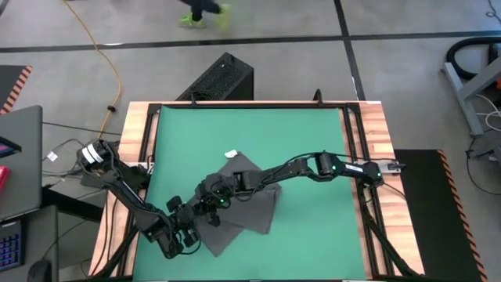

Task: Roll towel
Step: Roll the gray towel on the table

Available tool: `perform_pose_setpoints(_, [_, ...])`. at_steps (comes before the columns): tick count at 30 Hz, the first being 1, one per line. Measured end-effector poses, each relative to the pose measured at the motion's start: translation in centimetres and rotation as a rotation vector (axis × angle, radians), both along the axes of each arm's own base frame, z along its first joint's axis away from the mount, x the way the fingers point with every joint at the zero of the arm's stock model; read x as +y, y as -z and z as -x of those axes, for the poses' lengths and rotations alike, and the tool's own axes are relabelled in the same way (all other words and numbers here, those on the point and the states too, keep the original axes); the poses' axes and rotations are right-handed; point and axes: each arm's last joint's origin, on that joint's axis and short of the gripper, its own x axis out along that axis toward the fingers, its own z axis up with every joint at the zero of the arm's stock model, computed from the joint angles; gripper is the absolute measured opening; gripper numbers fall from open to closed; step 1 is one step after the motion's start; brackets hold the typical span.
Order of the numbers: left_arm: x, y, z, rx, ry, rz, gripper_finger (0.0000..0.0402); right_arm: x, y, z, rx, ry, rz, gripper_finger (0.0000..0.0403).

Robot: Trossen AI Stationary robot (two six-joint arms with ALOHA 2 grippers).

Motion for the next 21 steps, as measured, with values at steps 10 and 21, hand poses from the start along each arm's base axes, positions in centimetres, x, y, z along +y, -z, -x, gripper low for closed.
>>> perform_pose_setpoints(10, [0.7, -3.9, 1.9, 0.064, -0.017, -0.038, 0.0, -0.3, 0.0, -0.1, -0.015, -0.003, 0.024, 0.025])
perform_pose_setpoints(21, [-0.5, -11.4, 2.4, -0.097, 0.077, -0.098, 0.0, -2.7, -5.9, 2.5, 0.045, -0.037, 0.161, 0.026])
